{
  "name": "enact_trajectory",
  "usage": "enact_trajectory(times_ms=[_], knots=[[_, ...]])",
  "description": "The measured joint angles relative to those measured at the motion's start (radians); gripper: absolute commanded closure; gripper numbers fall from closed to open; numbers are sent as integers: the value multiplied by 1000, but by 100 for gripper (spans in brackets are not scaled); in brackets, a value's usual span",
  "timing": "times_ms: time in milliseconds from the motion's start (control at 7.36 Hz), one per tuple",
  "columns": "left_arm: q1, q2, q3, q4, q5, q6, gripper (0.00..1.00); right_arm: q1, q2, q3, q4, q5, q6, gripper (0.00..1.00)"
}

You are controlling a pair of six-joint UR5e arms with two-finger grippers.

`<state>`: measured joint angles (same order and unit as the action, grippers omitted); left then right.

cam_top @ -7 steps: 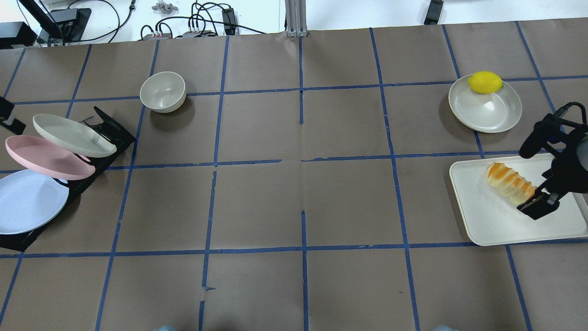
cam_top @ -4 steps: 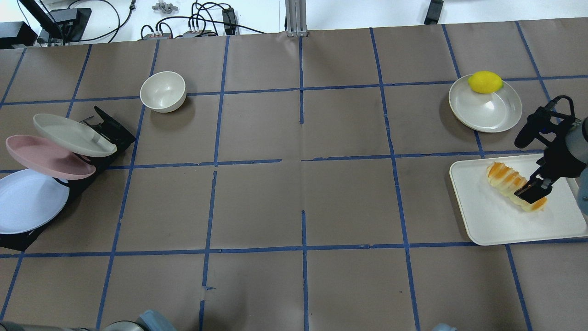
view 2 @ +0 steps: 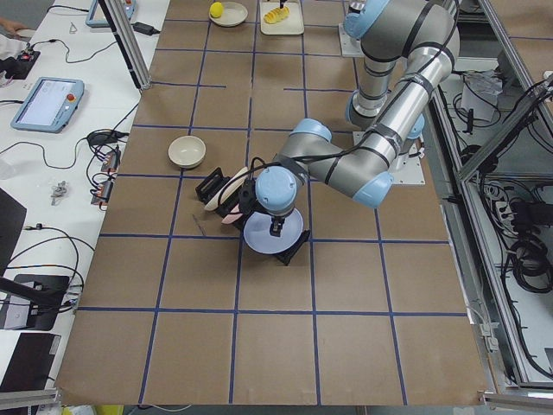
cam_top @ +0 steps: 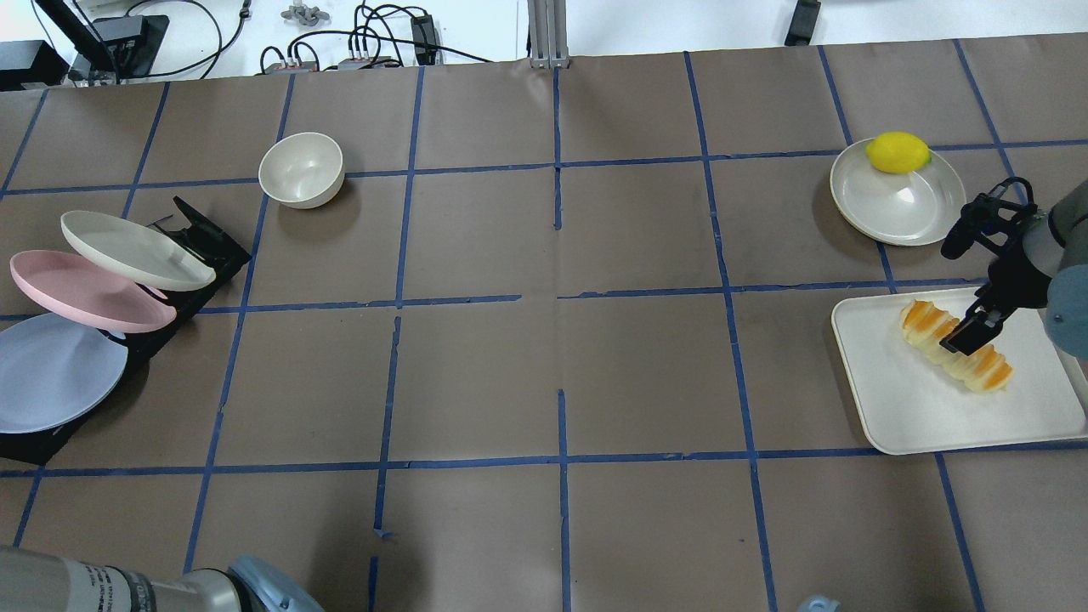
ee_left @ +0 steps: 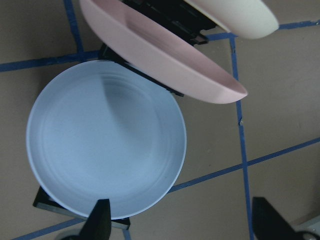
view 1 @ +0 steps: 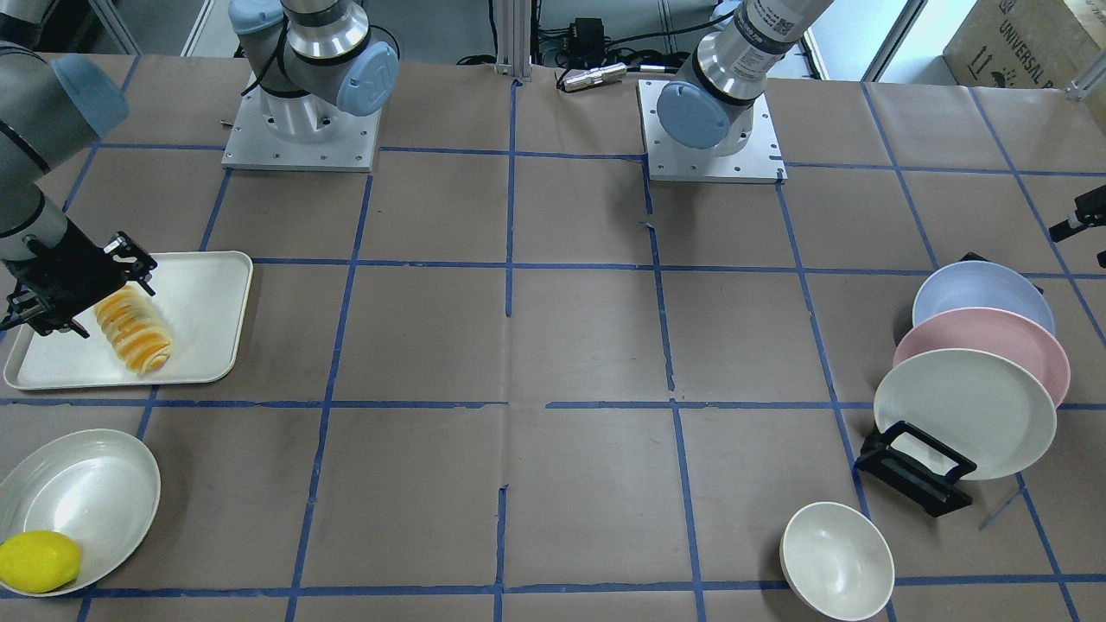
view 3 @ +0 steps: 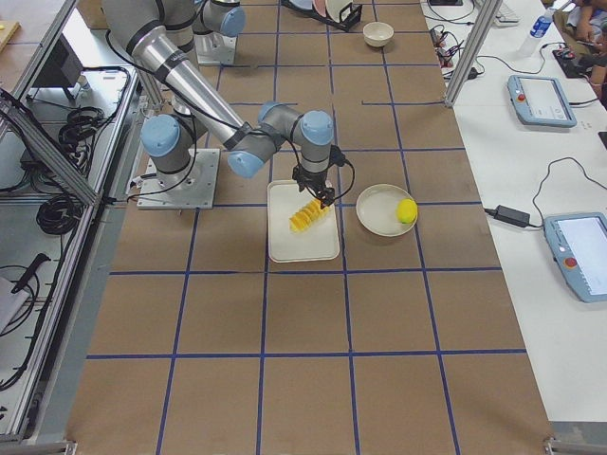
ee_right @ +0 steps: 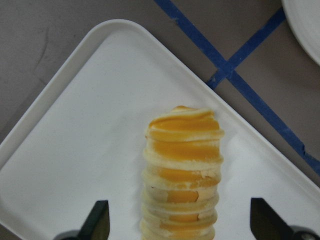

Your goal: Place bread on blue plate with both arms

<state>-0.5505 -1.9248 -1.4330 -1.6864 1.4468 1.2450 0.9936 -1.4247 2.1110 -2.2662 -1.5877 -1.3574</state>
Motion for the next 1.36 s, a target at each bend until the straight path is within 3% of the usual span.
enact_trajectory(times_ms=[272,408,544,680,816,951,1087,1359], knots=[[22,-142,76,30,-31,40,0,-13,79,4,-81,-3,1,0],[18,-216,117,38,-35,55,0,-22,108,14,-115,-4,4,8],[8,-268,143,42,-36,72,1,-25,121,32,-138,-4,26,41],[-6,-295,152,43,-37,81,1,-26,122,57,-165,-9,70,64],[-17,-308,150,43,-37,85,7,-27,120,72,-185,-26,119,77],[-24,-318,148,42,-37,87,10,-26,112,72,-193,-53,154,83],[-28,-330,149,42,-36,90,18,-24,95,58,-181,-74,171,91],[-30,-348,154,42,-31,98,59,-20,47,-11,-68,-87,181,93]])
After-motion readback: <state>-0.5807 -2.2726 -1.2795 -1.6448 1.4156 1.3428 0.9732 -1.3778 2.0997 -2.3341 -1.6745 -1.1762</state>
